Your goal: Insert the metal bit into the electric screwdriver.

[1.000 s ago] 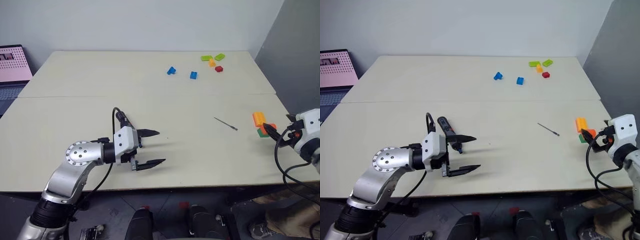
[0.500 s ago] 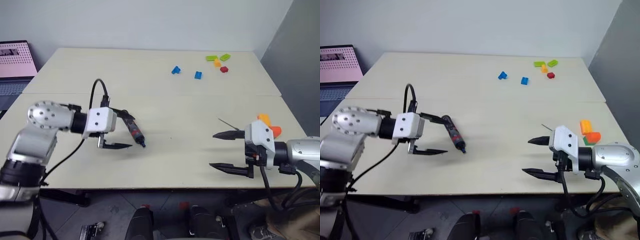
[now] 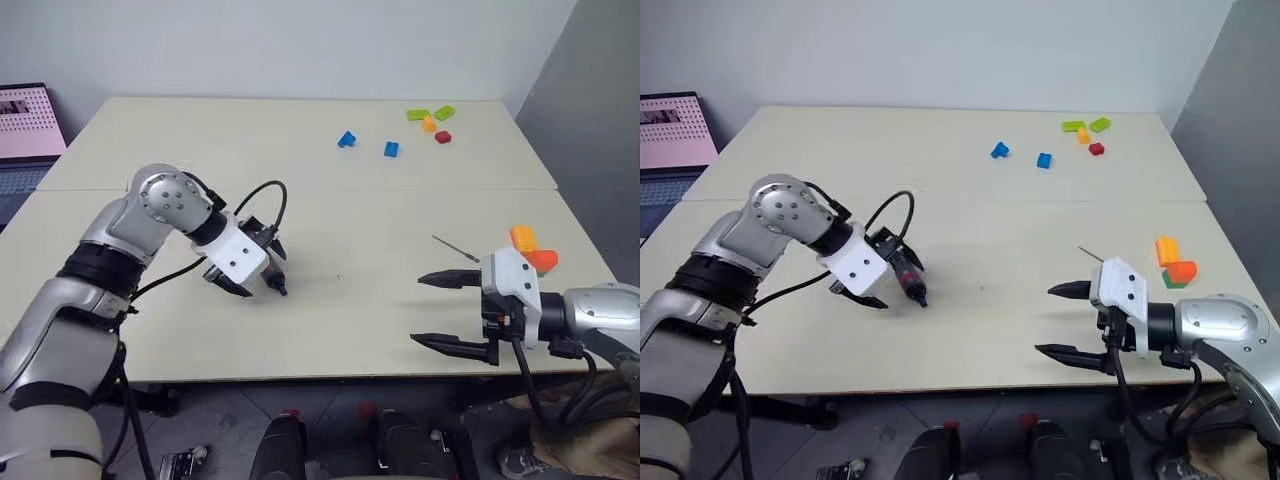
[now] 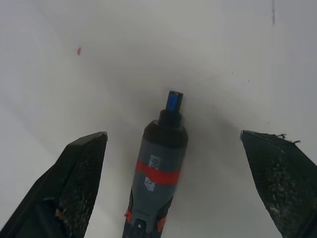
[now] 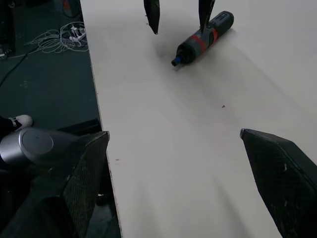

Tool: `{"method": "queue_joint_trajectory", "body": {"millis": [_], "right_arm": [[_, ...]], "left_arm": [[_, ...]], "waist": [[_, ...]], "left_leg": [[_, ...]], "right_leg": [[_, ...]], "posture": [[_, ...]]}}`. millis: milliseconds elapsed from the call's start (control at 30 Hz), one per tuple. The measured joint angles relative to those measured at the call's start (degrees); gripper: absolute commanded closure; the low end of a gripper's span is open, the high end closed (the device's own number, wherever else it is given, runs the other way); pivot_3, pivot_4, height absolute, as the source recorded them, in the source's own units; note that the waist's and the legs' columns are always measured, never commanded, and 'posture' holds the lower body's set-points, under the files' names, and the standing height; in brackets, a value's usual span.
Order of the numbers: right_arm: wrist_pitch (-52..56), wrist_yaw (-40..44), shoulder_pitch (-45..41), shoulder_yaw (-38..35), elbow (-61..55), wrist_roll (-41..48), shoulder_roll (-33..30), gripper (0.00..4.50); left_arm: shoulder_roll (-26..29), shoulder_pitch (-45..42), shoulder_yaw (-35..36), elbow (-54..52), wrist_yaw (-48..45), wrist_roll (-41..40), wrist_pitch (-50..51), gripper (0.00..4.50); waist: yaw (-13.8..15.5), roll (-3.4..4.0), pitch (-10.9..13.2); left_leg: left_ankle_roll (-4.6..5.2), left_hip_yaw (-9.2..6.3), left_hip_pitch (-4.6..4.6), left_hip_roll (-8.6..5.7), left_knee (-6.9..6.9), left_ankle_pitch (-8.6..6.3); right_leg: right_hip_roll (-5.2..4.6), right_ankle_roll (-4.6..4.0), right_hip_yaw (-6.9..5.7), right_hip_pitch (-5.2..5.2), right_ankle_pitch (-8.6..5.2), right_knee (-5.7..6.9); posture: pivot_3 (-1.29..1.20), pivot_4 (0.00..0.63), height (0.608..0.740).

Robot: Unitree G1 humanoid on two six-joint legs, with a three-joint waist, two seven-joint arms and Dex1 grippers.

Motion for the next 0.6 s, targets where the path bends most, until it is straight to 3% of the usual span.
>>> {"method": "queue_joint_trajectory", "body": {"millis": [167,400,600], "right_arm": [[0.3,-0.9,0.6,-0.1,-1.2,0.4,0.1,0.05],[1.3,-2.2,1.5,-1.2,-2.2,2.3,0.1,0.05],[1.6,-3.1,1.6,-1.7,-3.3,2.8,0.1,0.0]], "left_arm": [[-5.5,-1.8,-1.8,8.3,0.5,5.1,-7.5,0.0],[-8.3,-6.5,-4.3,17.4,6.6,15.3,-15.0,0.0],[-10.9,-7.9,-5.4,21.4,10.3,20.3,-16.0,1.49]], "waist": [[-0.1,-0.03,0.0],[-0.1,-0.06,0.0],[-0.1,-0.06,0.0]], "left_leg": [[0.0,0.0,-0.02,0.0,0.01,0.0],[0.0,-0.04,-0.02,-0.01,0.01,0.0],[0.0,-0.05,0.05,-0.01,0.01,0.0]], "right_leg": [[0.0,0.04,0.01,-0.01,0.02,0.0],[0.03,0.23,0.0,-0.01,0.13,0.03],[0.03,0.28,0.0,0.04,0.16,0.07]], "posture": [[0.0,0.15,0.74],[0.0,0.15,0.74],[0.0,0.15,0.74]]}}
